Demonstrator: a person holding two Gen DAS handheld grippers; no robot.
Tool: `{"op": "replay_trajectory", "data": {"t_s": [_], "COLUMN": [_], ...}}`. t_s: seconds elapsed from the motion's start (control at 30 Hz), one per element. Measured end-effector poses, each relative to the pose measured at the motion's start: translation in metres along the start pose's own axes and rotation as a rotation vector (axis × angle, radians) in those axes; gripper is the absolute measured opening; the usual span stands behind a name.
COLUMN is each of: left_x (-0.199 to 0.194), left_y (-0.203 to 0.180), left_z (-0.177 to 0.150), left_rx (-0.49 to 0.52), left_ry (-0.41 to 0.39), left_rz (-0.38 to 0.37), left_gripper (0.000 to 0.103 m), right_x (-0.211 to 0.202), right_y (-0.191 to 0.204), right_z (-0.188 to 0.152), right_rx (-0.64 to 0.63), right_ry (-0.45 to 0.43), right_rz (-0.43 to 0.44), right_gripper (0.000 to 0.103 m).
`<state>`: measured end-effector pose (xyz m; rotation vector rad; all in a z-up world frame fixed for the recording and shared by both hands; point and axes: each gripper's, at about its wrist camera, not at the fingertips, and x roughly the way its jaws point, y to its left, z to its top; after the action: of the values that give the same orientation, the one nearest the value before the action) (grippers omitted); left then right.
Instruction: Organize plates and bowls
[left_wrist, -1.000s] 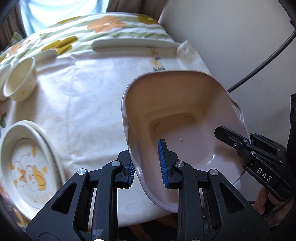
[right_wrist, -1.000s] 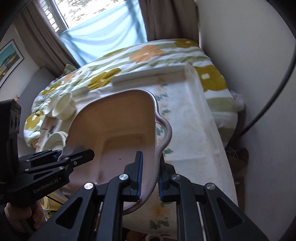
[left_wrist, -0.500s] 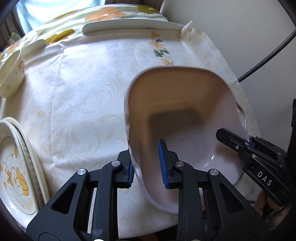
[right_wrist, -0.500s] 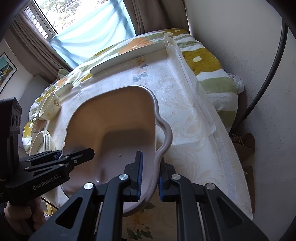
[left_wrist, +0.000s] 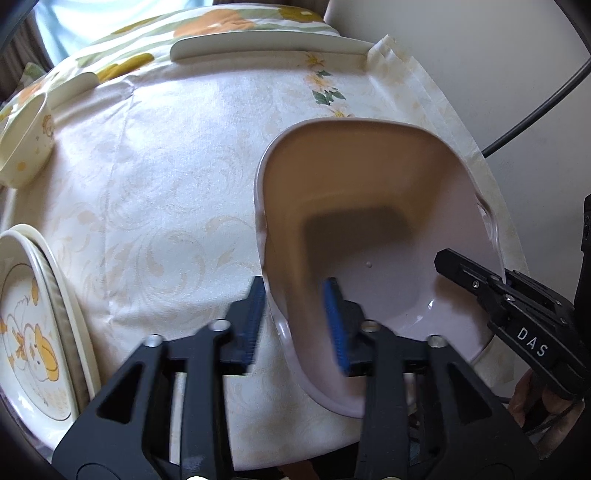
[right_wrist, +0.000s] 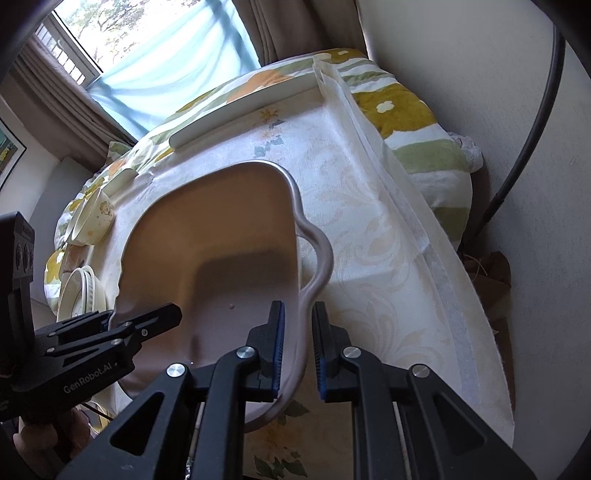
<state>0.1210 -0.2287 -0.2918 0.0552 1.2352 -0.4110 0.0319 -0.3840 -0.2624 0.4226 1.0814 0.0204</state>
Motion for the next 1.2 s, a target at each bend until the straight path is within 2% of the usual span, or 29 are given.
{"op": "replay_trajectory", "data": {"t_s": [0.03,0.07,0.1,0.17,0.33,0.47,0.57,0.63,0.67,0.7,0.73,0.83,0.9,1.0,1.13,1.2], "left_x": [-0.002,-0.005,-0.009,-0.016,-0.044,-0.091,-0.132,-0.157,-0.169,-0.18,-0.191,-0.21,-0.216,-0.225,-0.224,-0.221], "left_y": [0.0,0.001,0.001,0.003,0.012,0.024,0.041,0.055,0.063,0.071,0.079,0.105,0.125,0.161,0.217,0.245], "left_z": [-0.001,-0.002,-0.003,-0.004,-0.009,-0.013,-0.014,-0.012,-0.012,-0.011,-0.011,-0.009,-0.007,-0.007,0.003,0.01], "left_rx": [-0.003,-0.009,-0.017,-0.021,-0.038,-0.058,-0.096,-0.126,-0.142,-0.157,-0.171,-0.197,-0.207,-0.254,-0.349,-0.393], "left_ry": [-0.008,-0.024,-0.043,-0.052,-0.077,-0.141,-0.215,-0.276,-0.304,-0.333,-0.364,-0.394,-0.384,-0.391,-0.381,-0.374], "left_rz": [-0.005,-0.004,0.004,0.001,0.026,0.056,0.101,0.136,0.155,0.174,0.196,0.262,0.266,0.224,0.156,0.121], "left_gripper": [0.069,0.084,0.086,0.087,0.087,0.087,0.087,0.089,0.095,0.099,0.103,0.103,0.103,0.103,0.103,0.103], "right_x": [-0.001,-0.002,-0.004,-0.01,-0.036,-0.072,-0.089,-0.096,-0.098,-0.099,-0.101,-0.102,-0.099,-0.088,-0.056,-0.04], "right_y": [-0.001,-0.002,-0.004,-0.005,0.003,0.028,0.054,0.073,0.085,0.097,0.108,0.144,0.167,0.199,0.238,0.254], "right_z": [-0.001,-0.001,-0.001,-0.002,-0.001,0.008,0.02,0.028,0.032,0.036,0.038,0.044,0.047,0.055,0.074,0.082], "right_rx": [0.007,0.016,0.027,0.043,0.029,-0.043,-0.097,-0.136,-0.162,-0.188,-0.213,-0.295,-0.341,-0.39,-0.418,-0.42], "right_ry": [-0.005,-0.009,-0.015,-0.032,-0.078,-0.141,-0.173,-0.186,-0.198,-0.213,-0.227,-0.258,-0.272,-0.247,-0.14,-0.127], "right_rz": [0.003,0.005,0.01,0.027,0.028,0.042,0.094,0.134,0.155,0.173,0.19,0.232,0.26,0.255,0.244,0.211], "right_gripper": [0.02,0.029,0.039,0.045,0.045,0.045,0.045,0.059,0.082,0.1,0.102,0.102,0.102,0.102,0.102,0.102]}}
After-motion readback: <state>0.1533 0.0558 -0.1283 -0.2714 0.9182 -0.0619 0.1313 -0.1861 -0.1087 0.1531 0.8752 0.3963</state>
